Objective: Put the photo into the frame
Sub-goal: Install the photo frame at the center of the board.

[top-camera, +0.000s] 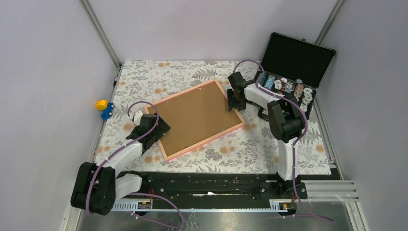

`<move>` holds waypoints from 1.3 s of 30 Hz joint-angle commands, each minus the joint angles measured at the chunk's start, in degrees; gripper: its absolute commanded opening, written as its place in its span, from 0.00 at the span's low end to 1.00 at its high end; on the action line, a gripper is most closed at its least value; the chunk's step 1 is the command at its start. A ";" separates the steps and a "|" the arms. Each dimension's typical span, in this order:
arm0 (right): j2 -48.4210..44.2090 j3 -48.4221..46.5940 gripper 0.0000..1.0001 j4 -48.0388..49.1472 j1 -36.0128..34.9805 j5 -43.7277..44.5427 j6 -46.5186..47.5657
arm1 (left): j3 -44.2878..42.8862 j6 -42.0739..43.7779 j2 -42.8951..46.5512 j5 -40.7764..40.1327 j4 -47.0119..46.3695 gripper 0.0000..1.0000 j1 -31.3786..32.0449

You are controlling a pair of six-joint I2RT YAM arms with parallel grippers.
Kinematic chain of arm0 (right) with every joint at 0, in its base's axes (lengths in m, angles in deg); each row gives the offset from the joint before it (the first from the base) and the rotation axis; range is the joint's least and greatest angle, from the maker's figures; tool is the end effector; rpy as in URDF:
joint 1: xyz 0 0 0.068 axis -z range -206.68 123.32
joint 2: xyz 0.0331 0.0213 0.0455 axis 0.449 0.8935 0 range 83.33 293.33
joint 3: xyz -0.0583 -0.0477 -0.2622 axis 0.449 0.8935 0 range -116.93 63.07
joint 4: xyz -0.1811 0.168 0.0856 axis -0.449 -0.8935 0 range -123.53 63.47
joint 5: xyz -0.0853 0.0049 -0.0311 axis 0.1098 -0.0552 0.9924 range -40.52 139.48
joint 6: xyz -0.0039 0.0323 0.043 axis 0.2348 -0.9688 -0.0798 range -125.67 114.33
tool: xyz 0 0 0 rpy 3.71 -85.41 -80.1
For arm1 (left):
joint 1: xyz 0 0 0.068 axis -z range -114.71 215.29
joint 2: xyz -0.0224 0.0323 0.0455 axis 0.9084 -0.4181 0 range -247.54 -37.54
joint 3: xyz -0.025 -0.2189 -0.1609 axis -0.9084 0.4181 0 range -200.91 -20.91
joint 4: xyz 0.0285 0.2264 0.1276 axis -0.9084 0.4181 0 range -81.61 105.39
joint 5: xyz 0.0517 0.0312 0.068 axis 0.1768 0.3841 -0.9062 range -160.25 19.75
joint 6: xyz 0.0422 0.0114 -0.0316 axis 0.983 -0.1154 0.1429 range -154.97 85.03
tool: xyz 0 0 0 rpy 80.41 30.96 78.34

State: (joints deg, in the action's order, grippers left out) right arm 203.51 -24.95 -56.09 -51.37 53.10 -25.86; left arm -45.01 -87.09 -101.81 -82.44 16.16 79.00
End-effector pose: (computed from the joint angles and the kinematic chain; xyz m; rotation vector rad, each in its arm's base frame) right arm 0.4044 0.1834 0.1656 -0.0833 2.6548 0.1780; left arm 0.2001 -0.0412 0.1583 -0.8824 2.2344 -0.2863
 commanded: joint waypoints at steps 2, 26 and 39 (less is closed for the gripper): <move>1.34 -2.17 0.41 -2.16 -0.53 1.75 0.58 | -0.95 -0.24 -1.21 1.30 -2.08 0.99 0.04; -12.99 8.40 0.83 0.93 -0.45 -0.72 2.26 | 0.10 0.35 1.34 1.79 -3.01 0.98 0.00; -32.38 26.61 0.98 8.53 -0.47 -9.49 0.15 | -3.41 0.92 5.65 1.72 6.88 0.99 -0.01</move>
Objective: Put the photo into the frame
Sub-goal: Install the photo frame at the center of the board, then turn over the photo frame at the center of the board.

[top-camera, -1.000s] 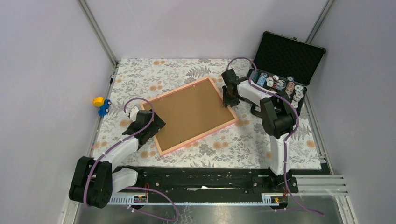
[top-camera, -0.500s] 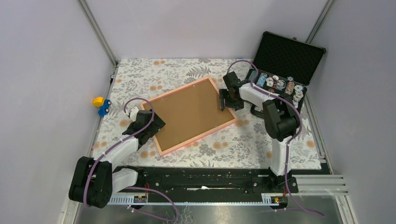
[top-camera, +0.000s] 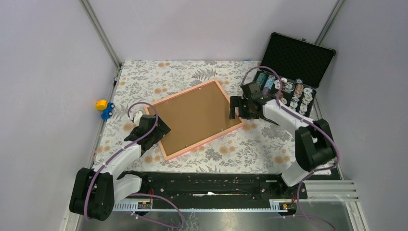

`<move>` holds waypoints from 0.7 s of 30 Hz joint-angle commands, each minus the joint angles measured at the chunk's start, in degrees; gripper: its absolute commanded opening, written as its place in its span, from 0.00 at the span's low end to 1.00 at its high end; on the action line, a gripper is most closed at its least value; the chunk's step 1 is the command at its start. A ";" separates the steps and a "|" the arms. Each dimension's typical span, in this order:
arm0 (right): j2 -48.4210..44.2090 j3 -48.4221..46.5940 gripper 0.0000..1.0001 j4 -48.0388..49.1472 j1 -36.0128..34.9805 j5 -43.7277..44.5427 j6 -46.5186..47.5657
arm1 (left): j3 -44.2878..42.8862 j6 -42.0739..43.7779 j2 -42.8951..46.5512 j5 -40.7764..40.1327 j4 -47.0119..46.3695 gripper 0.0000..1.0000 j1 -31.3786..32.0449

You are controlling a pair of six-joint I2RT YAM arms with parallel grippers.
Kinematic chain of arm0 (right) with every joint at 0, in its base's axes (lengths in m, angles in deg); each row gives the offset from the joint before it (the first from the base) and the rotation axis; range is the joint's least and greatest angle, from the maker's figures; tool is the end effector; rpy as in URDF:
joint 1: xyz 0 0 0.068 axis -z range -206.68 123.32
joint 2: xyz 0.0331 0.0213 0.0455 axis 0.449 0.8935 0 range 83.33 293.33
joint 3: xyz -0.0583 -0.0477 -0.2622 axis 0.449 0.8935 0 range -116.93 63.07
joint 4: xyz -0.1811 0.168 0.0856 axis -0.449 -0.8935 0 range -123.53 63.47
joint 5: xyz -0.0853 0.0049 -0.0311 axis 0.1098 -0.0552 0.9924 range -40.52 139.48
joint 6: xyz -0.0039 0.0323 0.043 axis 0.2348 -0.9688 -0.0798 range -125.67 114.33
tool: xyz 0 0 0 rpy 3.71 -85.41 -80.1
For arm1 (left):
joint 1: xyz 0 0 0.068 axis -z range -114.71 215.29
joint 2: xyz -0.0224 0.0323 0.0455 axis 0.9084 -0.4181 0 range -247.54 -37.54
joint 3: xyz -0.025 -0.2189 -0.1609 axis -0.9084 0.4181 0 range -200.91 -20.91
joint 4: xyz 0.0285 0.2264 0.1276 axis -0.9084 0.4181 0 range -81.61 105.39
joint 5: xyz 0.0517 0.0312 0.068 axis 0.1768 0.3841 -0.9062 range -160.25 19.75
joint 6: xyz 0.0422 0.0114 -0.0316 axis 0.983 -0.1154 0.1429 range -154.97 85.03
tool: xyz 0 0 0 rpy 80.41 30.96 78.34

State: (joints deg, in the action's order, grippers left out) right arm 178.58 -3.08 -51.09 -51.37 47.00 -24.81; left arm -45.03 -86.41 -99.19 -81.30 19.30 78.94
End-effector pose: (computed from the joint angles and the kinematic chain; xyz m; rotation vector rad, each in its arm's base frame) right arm 0.3196 0.1486 0.2214 -0.1414 2.5409 0.3630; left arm 0.1937 -0.0402 0.1626 -0.8658 2.2564 -0.2961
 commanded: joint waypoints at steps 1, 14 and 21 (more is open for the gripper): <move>-9.36 6.38 0.99 4.59 -0.53 -4.07 -0.97 | -3.91 0.13 4.13 0.46 5.18 0.99 0.06; -20.90 21.26 1.00 17.13 -0.22 -9.36 -13.63 | -9.84 2.05 16.98 11.15 10.07 0.99 0.06; -18.24 20.91 1.00 16.23 -0.23 -7.36 -24.22 | -8.00 3.33 9.81 31.70 -4.41 0.99 0.19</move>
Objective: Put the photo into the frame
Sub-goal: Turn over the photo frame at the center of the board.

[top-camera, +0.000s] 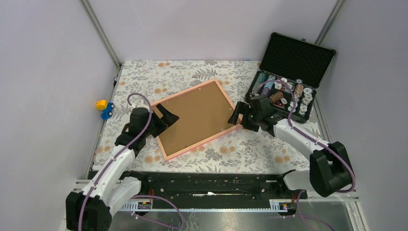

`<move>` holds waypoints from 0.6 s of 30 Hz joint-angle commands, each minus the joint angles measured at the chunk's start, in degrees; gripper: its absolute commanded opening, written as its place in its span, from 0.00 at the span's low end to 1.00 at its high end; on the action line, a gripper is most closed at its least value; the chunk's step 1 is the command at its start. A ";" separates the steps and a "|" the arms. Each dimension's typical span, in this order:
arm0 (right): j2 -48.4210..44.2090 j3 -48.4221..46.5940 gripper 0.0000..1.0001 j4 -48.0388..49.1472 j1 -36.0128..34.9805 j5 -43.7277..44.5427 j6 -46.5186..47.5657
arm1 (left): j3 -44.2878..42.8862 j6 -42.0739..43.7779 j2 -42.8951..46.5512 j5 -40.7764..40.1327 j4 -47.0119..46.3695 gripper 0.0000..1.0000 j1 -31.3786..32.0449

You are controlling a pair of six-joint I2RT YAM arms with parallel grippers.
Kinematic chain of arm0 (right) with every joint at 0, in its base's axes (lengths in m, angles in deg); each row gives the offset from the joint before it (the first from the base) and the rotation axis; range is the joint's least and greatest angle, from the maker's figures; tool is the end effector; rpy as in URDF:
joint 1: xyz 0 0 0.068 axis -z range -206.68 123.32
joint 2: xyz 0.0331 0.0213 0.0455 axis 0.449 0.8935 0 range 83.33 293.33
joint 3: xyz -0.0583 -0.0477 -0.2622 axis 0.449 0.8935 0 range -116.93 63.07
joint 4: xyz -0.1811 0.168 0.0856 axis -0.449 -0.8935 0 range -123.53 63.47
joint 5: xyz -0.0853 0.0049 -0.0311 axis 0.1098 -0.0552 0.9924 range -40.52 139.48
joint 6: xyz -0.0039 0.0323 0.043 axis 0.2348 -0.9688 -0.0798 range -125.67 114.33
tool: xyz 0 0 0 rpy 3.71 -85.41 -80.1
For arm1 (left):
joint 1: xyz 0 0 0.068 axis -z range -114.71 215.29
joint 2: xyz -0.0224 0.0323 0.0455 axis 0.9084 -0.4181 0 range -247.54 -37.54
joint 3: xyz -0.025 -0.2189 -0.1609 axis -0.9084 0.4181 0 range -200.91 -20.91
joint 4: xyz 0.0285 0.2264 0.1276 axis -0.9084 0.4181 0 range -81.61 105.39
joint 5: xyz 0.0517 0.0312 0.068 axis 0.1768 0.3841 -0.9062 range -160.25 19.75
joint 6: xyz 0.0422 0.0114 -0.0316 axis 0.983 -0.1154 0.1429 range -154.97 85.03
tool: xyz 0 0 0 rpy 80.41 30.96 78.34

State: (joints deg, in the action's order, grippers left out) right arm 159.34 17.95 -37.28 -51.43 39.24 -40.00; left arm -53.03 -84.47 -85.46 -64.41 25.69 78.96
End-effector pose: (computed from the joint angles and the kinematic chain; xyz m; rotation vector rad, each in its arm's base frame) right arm 0.2505 0.1225 0.2229 0.1038 2.3938 0.7168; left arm 0.1806 -0.0478 0.2406 -0.6300 2.1509 -0.7332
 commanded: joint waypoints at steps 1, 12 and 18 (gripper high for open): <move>1.39 -0.12 1.00 1.87 -0.20 1.55 -11.49 | 0.18 1.29 -4.91 17.00 -12.92 0.99 0.32; 12.50 -3.37 0.90 -0.27 -0.32 5.17 -25.06 | -2.75 8.32 -4.75 19.86 -9.27 0.99 2.05; 17.25 -4.03 0.87 -2.45 -0.72 7.71 -31.15 | -11.18 17.14 -4.32 15.94 2.32 0.99 3.05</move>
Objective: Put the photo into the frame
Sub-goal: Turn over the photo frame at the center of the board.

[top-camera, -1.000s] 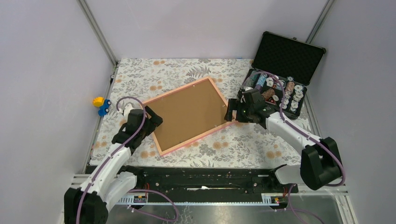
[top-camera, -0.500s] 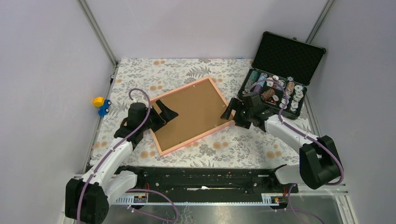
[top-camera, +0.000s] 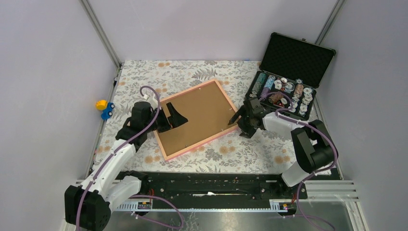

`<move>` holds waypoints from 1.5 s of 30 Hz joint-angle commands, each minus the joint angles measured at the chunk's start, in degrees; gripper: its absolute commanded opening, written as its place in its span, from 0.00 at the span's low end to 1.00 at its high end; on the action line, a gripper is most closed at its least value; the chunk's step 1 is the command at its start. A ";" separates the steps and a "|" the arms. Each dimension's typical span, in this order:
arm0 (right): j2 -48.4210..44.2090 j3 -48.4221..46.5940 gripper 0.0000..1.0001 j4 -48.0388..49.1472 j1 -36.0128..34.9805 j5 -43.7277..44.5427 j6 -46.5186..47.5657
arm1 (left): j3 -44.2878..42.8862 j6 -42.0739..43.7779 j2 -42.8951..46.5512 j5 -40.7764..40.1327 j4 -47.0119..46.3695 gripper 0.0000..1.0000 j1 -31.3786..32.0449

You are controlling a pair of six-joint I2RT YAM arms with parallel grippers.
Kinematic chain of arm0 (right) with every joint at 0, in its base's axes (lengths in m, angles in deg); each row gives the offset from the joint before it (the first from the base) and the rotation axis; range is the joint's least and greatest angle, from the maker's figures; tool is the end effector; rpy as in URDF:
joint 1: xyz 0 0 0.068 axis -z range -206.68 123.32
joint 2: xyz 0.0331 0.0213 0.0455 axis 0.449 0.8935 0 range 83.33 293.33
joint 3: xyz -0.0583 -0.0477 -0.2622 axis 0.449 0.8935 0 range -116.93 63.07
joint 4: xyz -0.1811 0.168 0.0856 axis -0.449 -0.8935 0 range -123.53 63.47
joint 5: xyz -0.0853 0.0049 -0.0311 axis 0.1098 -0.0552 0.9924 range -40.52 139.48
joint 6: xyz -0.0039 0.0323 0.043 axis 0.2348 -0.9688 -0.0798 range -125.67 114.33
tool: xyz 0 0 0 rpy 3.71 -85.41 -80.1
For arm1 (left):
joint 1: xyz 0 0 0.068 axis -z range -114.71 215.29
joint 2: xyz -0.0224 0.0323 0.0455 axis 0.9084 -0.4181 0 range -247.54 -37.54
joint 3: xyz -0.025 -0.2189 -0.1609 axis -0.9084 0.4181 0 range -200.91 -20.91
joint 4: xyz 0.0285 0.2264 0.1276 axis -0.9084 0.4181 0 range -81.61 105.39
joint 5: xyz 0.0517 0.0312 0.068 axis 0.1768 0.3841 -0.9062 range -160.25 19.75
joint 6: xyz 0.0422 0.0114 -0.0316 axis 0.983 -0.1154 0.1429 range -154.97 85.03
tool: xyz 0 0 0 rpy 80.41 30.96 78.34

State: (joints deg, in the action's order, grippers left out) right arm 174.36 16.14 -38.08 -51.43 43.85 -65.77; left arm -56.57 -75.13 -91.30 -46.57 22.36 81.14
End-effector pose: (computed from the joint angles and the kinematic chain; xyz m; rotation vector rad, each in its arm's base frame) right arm 0.2749 0.1306 0.1597 0.7769 2.5730 0.6582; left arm 0.1940 -0.0701 0.2507 -0.2169 2.2398 -0.9947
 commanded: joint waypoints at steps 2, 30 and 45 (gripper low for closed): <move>3.70 -3.50 0.86 -2.00 -1.16 3.15 -5.51 | -10.31 10.16 1.68 -3.45 8.85 0.99 1.58; 8.21 -4.80 0.33 -8.23 -5.57 8.29 -21.31 | -14.58 10.87 -9.52 -25.62 8.86 0.99 30.69; 6.91 -16.34 0.00 -19.41 -5.51 -0.24 -18.84 | -18.56 13.71 -21.40 -34.77 10.39 0.99 37.07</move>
State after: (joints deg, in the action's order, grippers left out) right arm 183.03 3.66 -53.91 -55.89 48.14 -87.36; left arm -70.50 -62.98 -109.99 -76.84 33.32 116.16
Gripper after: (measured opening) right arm 0.140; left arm 0.987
